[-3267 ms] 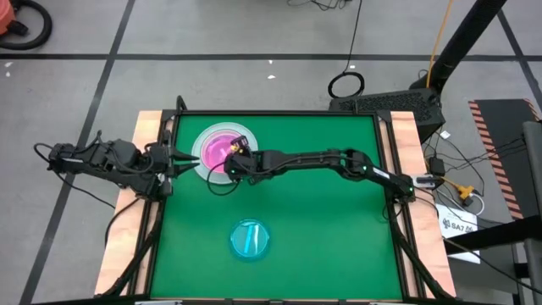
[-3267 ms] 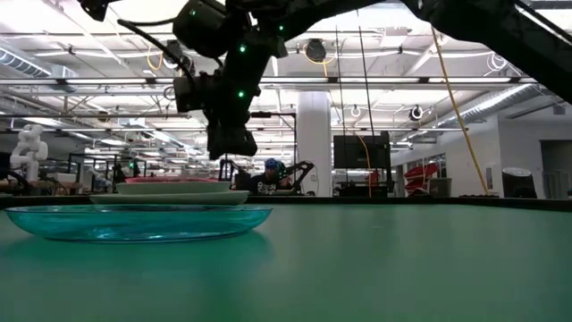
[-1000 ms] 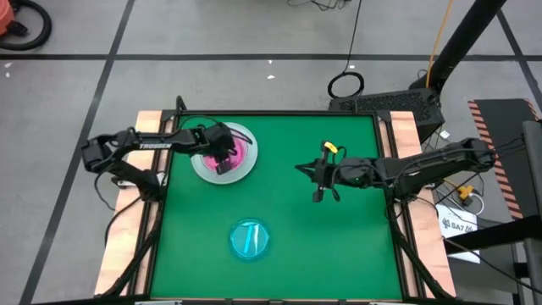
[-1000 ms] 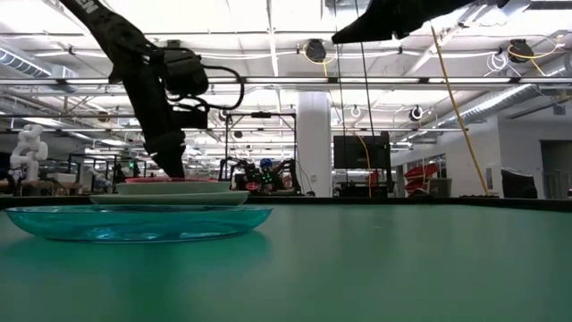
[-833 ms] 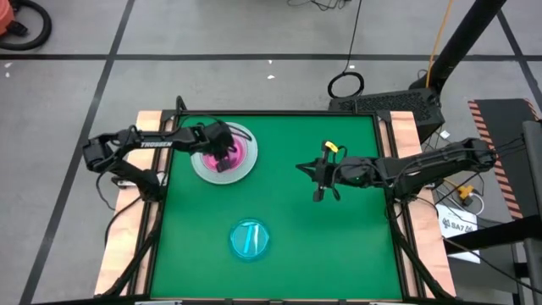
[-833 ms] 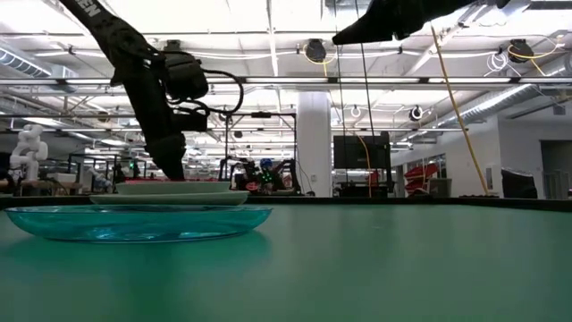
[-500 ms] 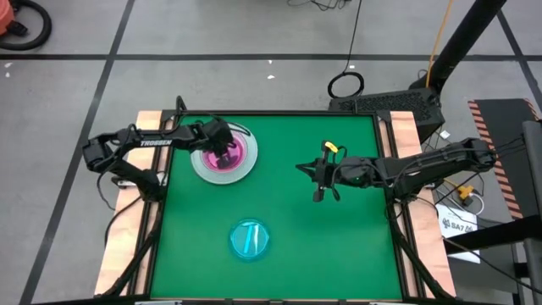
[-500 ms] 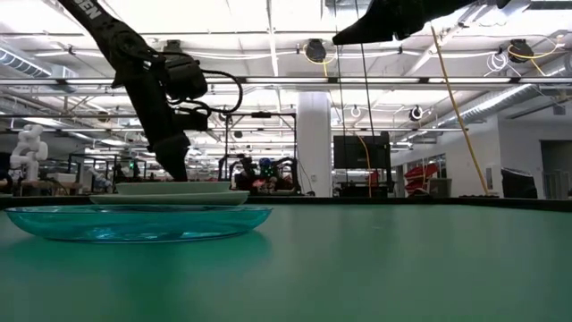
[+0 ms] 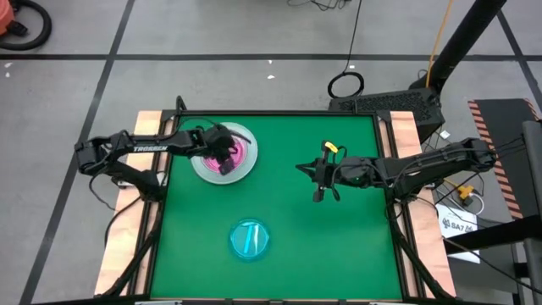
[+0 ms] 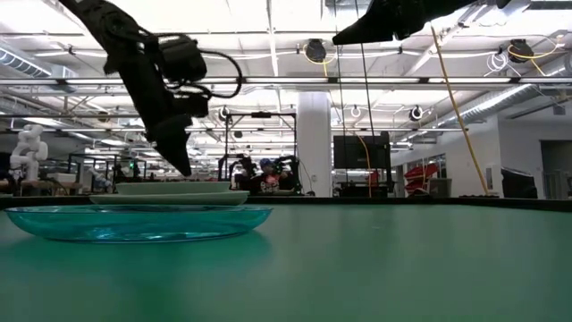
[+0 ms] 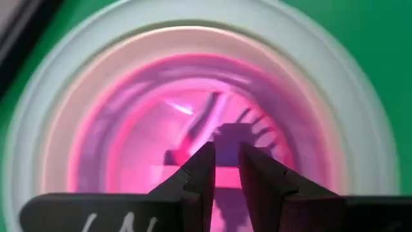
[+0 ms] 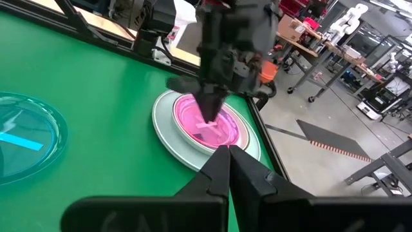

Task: Stack plastic plates
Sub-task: Stack the blue plate on top of the pink plate

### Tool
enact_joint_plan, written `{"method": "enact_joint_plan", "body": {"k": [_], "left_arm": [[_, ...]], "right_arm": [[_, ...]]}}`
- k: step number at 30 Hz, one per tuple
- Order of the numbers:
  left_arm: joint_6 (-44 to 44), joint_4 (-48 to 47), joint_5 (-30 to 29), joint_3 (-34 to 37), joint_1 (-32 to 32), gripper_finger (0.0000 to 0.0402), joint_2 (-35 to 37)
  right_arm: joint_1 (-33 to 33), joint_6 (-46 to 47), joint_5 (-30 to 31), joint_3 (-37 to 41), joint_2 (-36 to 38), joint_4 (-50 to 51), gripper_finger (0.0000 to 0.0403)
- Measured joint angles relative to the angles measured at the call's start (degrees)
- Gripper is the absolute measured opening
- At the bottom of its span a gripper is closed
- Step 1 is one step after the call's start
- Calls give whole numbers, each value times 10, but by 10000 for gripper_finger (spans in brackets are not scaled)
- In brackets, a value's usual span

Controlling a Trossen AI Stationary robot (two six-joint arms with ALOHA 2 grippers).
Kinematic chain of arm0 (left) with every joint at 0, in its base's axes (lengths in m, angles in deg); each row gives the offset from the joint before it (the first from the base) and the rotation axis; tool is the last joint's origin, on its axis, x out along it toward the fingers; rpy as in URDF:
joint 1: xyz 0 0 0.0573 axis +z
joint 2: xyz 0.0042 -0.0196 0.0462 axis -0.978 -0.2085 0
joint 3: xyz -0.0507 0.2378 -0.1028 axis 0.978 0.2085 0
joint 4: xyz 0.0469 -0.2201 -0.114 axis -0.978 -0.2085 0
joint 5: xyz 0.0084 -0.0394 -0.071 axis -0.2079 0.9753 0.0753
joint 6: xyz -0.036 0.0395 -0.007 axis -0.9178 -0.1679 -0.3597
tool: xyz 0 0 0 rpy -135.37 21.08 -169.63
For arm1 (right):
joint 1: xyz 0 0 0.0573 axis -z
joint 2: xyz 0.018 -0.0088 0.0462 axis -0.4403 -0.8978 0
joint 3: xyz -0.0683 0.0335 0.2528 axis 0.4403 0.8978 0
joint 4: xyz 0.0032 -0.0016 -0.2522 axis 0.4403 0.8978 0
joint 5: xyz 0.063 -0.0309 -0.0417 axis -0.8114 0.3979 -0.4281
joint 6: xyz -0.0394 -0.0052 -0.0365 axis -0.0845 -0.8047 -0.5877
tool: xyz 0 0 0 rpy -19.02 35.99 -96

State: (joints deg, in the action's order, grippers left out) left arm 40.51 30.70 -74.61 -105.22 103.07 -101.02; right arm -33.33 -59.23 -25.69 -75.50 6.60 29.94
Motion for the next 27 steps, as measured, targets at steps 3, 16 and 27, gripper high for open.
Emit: {"method": "enact_joint_plan", "body": {"k": [3,16,27], "left_arm": [[-24,-16,21,0,-42,76,17],[-110,23,104,0,-294,76,35],[-240,93,20,-1,-436,76,9]], "right_arm": [[0,0,0,0,0,0,0],[0,0,1,0,0,0,0],[0,-4,1,-1,0,-2,0]]}}
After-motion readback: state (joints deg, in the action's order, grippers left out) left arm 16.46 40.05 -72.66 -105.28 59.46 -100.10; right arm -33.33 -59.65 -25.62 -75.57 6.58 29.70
